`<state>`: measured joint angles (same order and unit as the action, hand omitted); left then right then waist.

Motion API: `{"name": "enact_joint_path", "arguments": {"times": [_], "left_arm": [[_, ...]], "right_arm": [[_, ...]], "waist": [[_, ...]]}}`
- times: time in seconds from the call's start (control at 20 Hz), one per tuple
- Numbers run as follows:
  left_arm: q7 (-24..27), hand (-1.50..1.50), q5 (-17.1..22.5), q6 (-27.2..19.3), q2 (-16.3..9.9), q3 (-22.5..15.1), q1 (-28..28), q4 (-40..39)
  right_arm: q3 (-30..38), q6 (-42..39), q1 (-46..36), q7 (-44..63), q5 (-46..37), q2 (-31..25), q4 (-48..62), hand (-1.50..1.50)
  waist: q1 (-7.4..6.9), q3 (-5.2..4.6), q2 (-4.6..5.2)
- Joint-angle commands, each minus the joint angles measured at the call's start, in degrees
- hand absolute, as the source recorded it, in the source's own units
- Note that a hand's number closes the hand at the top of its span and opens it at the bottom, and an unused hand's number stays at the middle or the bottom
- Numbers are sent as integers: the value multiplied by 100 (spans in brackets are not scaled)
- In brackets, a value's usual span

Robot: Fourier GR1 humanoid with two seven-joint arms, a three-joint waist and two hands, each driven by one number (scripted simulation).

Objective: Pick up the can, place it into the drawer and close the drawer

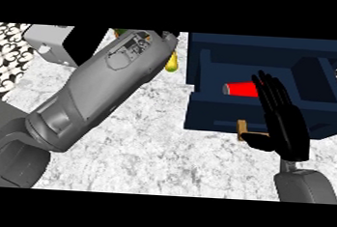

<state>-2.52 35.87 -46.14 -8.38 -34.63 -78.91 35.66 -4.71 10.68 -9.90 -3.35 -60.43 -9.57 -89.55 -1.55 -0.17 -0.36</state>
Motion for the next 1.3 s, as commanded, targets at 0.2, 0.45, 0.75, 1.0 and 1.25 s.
{"name": "enact_joint_path", "arguments": {"times": [0.2, 0.45, 0.75, 1.0, 1.25], "left_arm": [[-611, -150, -269, 17, -737, -64, 381, 993], [-785, -150, -276, 171, -1120, -121, 846, 1671], [-1282, -150, -483, -78, -1393, -278, 1146, 2351], [-1279, -150, -449, 140, -1778, -116, 1573, 2811], [-1441, -150, -573, 75, -1904, -142, 1855, 3289]], "right_arm": [[310, 909, -992, -169, -438, 210, 2087, -150], [622, 1504, -1279, -267, -625, 143, 3061, -150], [785, 2031, -2116, -120, -939, 270, 3863, -150], [1243, 2727, -2793, -409, -759, 126, 4871, -150], [1421, 2982, -3754, -240, -970, 67, 5862, -150]], "waist": [[-101, 22, 29], [-254, 25, 57], [-217, 25, 33], [-289, 29, 84], [-307, 29, 106]]}}
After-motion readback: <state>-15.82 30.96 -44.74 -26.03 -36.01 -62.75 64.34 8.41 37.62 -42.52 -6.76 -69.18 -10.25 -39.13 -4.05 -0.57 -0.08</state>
